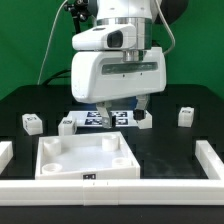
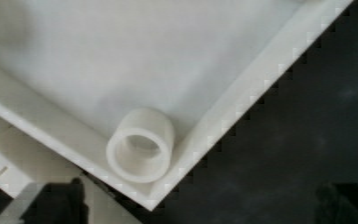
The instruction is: Assemble one leg
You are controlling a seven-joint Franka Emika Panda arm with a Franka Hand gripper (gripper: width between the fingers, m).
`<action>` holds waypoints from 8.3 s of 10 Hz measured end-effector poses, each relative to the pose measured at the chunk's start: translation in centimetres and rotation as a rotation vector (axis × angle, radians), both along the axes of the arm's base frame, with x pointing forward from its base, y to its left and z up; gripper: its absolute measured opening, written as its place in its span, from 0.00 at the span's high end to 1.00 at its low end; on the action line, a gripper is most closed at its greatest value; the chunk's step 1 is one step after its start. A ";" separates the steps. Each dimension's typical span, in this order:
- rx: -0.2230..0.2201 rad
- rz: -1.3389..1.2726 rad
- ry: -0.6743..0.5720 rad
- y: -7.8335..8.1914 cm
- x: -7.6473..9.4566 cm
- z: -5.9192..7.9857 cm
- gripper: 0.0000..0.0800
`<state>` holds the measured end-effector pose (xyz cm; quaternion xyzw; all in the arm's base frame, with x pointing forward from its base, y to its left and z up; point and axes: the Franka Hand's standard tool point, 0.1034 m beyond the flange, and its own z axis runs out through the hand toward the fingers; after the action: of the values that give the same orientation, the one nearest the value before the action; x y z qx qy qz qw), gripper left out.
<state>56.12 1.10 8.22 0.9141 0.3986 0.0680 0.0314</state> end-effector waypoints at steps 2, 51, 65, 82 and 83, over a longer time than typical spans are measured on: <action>0.001 0.000 -0.004 0.0 0.0 0.0 0.19; -0.027 0.707 0.156 -1.3 -8.3 -7.4 0.93; 0.005 0.724 0.169 5.4 -5.9 -7.3 0.93; -0.017 0.578 0.152 5.2 -8.6 -2.9 0.19; -0.015 0.577 0.155 5.2 -8.5 -3.1 0.19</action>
Offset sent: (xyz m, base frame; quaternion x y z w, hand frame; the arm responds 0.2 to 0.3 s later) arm 0.0000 0.0000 0.0000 0.0000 0.0000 0.0000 1.0000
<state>47.58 6.25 5.09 0.7653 0.6435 0.0012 -0.0127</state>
